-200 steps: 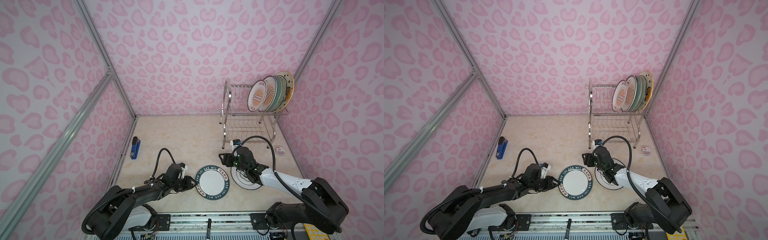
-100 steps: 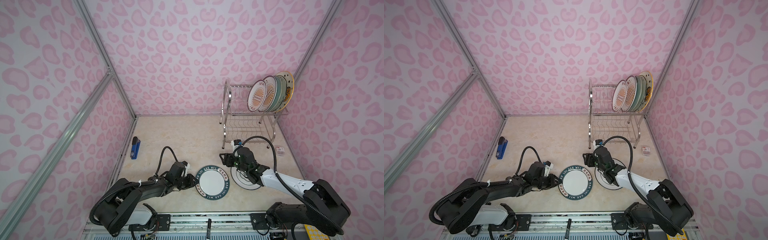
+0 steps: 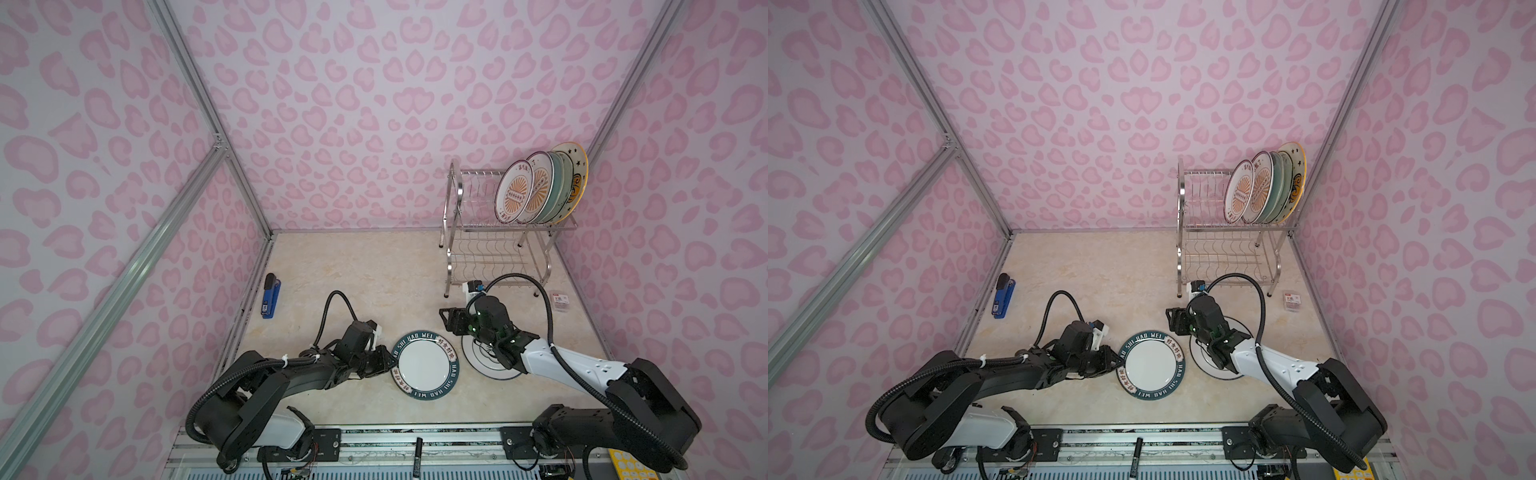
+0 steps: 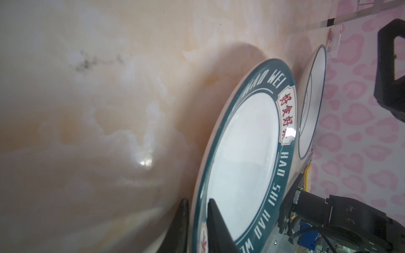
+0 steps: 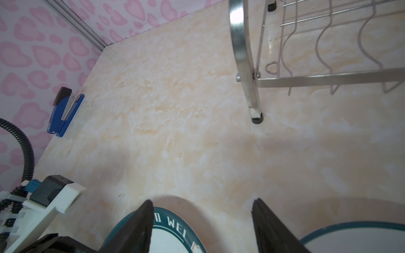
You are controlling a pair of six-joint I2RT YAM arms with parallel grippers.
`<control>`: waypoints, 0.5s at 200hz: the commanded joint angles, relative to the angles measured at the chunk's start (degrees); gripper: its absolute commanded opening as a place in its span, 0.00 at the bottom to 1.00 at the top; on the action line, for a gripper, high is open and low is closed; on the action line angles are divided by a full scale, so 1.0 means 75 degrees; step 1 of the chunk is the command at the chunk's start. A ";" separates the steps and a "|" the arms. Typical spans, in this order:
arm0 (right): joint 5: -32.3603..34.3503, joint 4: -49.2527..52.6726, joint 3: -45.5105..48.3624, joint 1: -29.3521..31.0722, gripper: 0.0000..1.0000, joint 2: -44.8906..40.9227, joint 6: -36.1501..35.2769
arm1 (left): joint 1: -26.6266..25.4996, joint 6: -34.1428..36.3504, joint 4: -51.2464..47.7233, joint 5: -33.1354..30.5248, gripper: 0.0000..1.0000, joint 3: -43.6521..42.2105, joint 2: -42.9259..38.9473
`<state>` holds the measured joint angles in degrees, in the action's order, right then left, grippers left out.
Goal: Load the plates into the dish rack
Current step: 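Grip the green-rimmed plate's rim with the left gripper and tilt it up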
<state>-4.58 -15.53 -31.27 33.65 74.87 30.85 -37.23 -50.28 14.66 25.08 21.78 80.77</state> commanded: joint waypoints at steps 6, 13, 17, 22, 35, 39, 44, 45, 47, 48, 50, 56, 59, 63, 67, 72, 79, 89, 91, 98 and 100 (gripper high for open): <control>0.0047 -0.0148 0.0036 0.0011 0.70 -0.0044 0.0000 | -0.0015 0.0094 0.0009 0.0012 0.16 0.0137 0.0094; 0.0043 -0.0144 0.0046 -0.0002 0.70 -0.0045 -0.0006 | -0.0002 0.0089 0.0015 0.0019 0.15 0.0156 0.0105; 0.0048 -0.0138 0.0048 0.0002 0.70 -0.0045 -0.0011 | -0.0012 0.0094 0.0015 0.0019 0.14 0.0168 0.0106; 0.0045 -0.0135 0.0048 0.0008 0.70 -0.0045 -0.0003 | -0.0014 0.0088 0.0015 0.0015 0.13 0.0182 0.0117; 0.0048 -0.0145 0.0021 0.0011 0.70 -0.0040 -0.0001 | -0.0009 0.0083 0.0025 0.0041 0.11 0.0201 0.0140; 0.0048 -0.0140 0.0023 0.0011 0.70 -0.0034 -0.0020 | -0.0006 0.0082 0.0037 0.0034 0.11 0.0223 0.0140; 0.0048 -0.0128 0.0019 0.0002 0.70 -0.0023 -0.0016 | -0.0010 0.0072 0.0047 0.0053 0.10 0.0219 0.0141; 0.0048 -0.0130 0.0020 0.0002 0.70 -0.0022 -0.0020 | -0.0013 0.0066 0.0054 0.0048 0.10 0.0222 0.0141; 0.0048 -0.0123 0.0011 0.0002 0.70 -0.0028 -0.0014 | -0.0015 0.0070 0.0060 0.0047 0.09 0.0224 0.0141; 0.0048 -0.0122 0.0010 0.0002 0.70 -0.0025 -0.0013 | -0.0004 0.0071 0.0061 0.0045 0.09 0.0224 0.0141; 0.0048 -0.0127 0.0009 0.0002 0.70 -0.0014 -0.0012 | -0.0010 0.0071 0.0061 0.0049 0.09 0.0225 0.0141; 0.0048 -0.0130 0.0008 0.0008 0.70 -0.0011 -0.0014 | -0.0015 0.0060 0.0062 0.0040 0.08 0.0221 0.0124; 0.0048 -0.0122 0.0010 0.0011 0.70 -0.0010 -0.0018 | -0.0007 0.0060 0.0062 0.0042 0.08 0.0223 0.0122; 0.0048 -0.0131 0.0011 0.0008 0.70 -0.0012 -0.0014 | -0.0007 0.0058 0.0062 0.0047 0.07 0.0216 0.0128; 0.0050 -0.0123 0.0009 -0.0003 0.70 -0.0012 -0.0023 | -0.0015 0.0060 0.0062 0.0043 0.06 0.0222 0.0118; 0.0051 -0.0132 0.0006 0.0002 0.70 -0.0011 -0.0023 | -0.0016 0.0047 0.0073 0.0042 0.05 0.0224 0.0117; 0.0048 -0.0118 0.0003 0.0002 0.70 -0.0016 -0.0032 | -0.0010 0.0048 0.0082 0.0044 0.05 0.0235 0.0117; 0.0048 -0.0120 0.0009 -0.0008 0.70 -0.0028 -0.0026 | -0.0013 0.0048 0.0108 0.0042 0.04 0.0238 0.0117; 0.0057 -0.0109 0.0012 0.0005 0.70 -0.0023 -0.0024 | -0.0015 0.0039 0.0117 0.0039 0.03 0.0249 0.0120; 0.0057 -0.0104 0.0019 0.0006 0.70 -0.0036 -0.0025 | -0.0005 0.0036 0.0143 0.0033 0.03 0.0271 0.0139; 0.0059 -0.0093 0.0014 0.0006 0.70 -0.0034 -0.0033 | -0.0007 0.0030 0.0152 0.0040 0.03 0.0280 0.0149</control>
<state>-4.56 -15.49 -31.27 33.65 74.67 30.83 -37.30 -50.46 16.23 26.79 23.29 81.52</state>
